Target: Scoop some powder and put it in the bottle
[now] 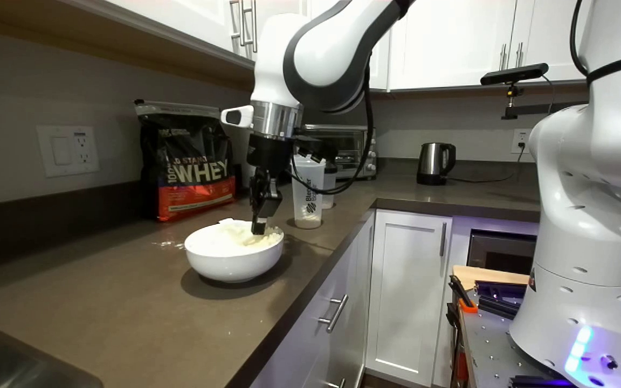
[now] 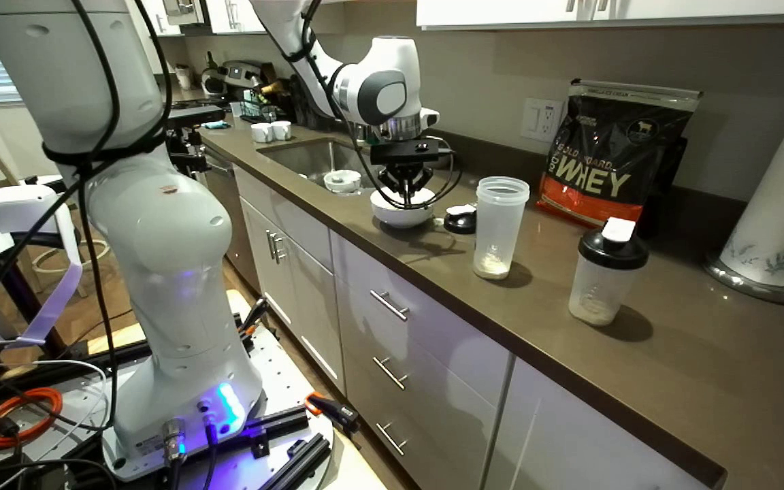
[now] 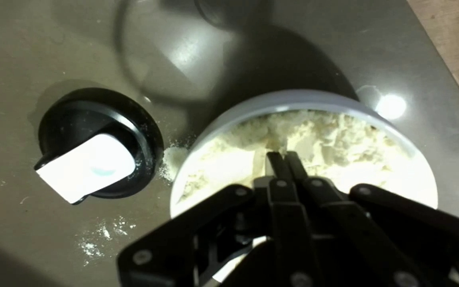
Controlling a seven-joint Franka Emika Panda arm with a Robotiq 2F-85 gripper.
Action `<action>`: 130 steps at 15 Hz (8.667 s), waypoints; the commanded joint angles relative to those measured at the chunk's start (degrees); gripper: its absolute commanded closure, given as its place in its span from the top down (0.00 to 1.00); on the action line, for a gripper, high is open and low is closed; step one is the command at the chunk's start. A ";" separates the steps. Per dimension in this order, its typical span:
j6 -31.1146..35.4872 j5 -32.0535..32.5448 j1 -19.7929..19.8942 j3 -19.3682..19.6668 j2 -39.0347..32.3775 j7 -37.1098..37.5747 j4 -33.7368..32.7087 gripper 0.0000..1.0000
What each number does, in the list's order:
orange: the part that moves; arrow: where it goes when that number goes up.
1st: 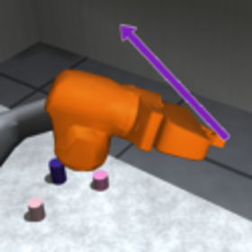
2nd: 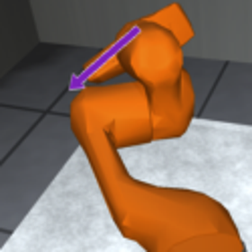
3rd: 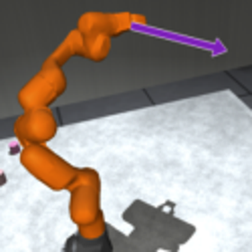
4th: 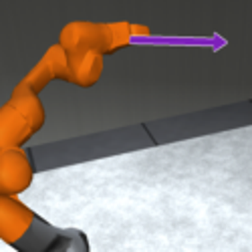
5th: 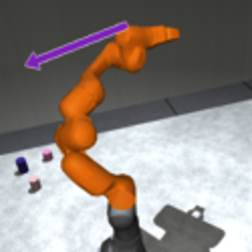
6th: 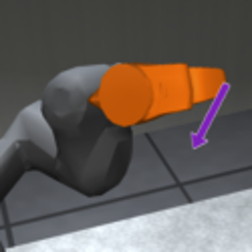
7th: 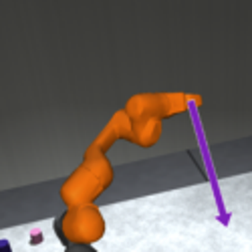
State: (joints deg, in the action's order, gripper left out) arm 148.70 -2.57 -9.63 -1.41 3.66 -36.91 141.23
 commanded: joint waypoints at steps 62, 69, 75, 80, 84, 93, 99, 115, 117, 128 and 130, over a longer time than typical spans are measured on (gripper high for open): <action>-31.12 -9.01 4.57 -1.10 -5.74 -3.95 -18.61 0.02; -36.32 -10.26 6.16 -0.61 -5.54 -3.85 -21.54 0.02; -41.55 -15.04 7.26 0.02 -6.43 -5.13 -24.26 0.02; -45.59 -20.64 8.86 0.96 -9.13 -7.60 -26.65 0.02; -48.25 -24.59 10.61 1.18 -12.04 -8.84 -28.74 0.02; -49.36 -26.76 11.90 0.67 -14.09 -8.84 -30.75 0.02; -49.56 -27.02 12.47 0.91 -12.24 -8.86 -31.82 0.02; -46.85 -29.68 13.66 3.09 -4.14 -9.33 -23.44 0.02; -46.45 -29.60 13.62 3.89 -1.71 -9.31 -21.44 0.02; -46.35 -30.05 12.24 5.74 4.66 -9.14 -16.88 0.02; -46.48 -29.71 11.93 5.67 5.01 -9.01 -17.44 0.02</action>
State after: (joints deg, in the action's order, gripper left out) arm 101.25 -31.09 3.02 3.94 6.75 -44.79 122.62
